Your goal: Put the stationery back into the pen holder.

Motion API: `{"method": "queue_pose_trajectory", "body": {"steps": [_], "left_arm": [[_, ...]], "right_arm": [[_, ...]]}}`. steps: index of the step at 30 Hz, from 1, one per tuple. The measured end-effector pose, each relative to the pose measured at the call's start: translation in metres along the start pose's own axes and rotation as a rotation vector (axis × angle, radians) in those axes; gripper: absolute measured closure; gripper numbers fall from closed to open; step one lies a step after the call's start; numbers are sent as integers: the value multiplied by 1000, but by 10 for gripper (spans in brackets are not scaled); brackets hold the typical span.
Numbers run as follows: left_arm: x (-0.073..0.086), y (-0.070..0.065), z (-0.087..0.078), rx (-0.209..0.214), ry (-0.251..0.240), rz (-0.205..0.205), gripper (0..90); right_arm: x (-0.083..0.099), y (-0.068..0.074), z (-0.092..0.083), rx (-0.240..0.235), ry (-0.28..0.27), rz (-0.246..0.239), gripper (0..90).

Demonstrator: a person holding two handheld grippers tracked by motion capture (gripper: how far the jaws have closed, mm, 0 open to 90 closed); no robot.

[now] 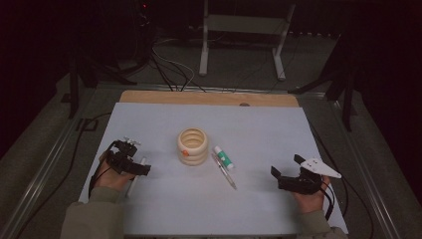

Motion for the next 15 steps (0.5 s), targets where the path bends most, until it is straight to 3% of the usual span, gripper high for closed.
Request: {"method": "queue_pose_trajectory", "body": {"steps": [6, 11, 15], "left_arm": [[6, 1, 2, 22, 43, 0, 88], [8, 2, 2, 42, 76, 0, 169], [8, -1, 4, 42, 96, 27, 274]], "right_arm": [[0, 0, 1, -1, 2, 0, 2], [0, 0, 1, -2, 7, 6, 2], [0, 0, 1, -3, 9, 3, 2]]}}
Point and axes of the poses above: each handheld gripper's, and its own axes: z roughly forward along the jaws, x roughly out of its underside, y roughly to its left, the point moved 2 cm from there along z, roughly forward along the jaws, and after that the axes turned 11 degrees about -x, right-handed, at the moved point
